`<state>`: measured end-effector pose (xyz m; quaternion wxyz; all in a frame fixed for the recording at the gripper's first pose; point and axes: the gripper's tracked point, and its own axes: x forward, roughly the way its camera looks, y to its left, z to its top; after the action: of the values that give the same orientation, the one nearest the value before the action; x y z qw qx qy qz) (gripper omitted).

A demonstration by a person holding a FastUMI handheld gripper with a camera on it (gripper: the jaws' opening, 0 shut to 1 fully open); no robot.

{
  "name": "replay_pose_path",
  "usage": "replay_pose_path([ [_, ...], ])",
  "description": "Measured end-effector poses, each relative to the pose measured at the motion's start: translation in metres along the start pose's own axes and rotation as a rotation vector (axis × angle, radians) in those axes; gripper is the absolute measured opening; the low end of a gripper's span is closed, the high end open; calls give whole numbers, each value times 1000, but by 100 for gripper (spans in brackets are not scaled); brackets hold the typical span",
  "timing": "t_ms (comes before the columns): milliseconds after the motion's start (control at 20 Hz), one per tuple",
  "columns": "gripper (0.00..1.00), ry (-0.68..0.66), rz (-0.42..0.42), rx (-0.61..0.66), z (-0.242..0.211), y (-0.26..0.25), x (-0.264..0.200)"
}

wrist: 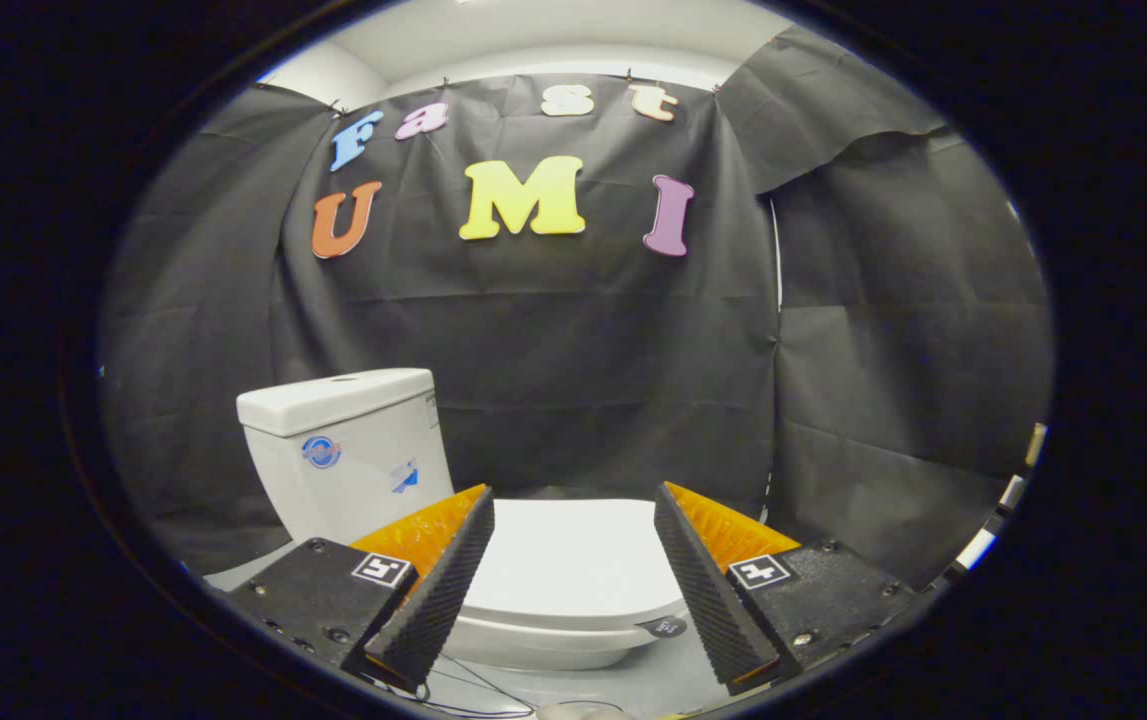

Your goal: Open the toilet lid.

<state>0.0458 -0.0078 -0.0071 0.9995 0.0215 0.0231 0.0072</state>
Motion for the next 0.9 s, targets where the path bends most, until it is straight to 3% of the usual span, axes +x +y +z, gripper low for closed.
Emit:
replay_pose_path([
  [350, 100, 104, -57, 90, -33, -61, 50],
  [900, 98, 364, -115, 431, -159, -134, 85],
])
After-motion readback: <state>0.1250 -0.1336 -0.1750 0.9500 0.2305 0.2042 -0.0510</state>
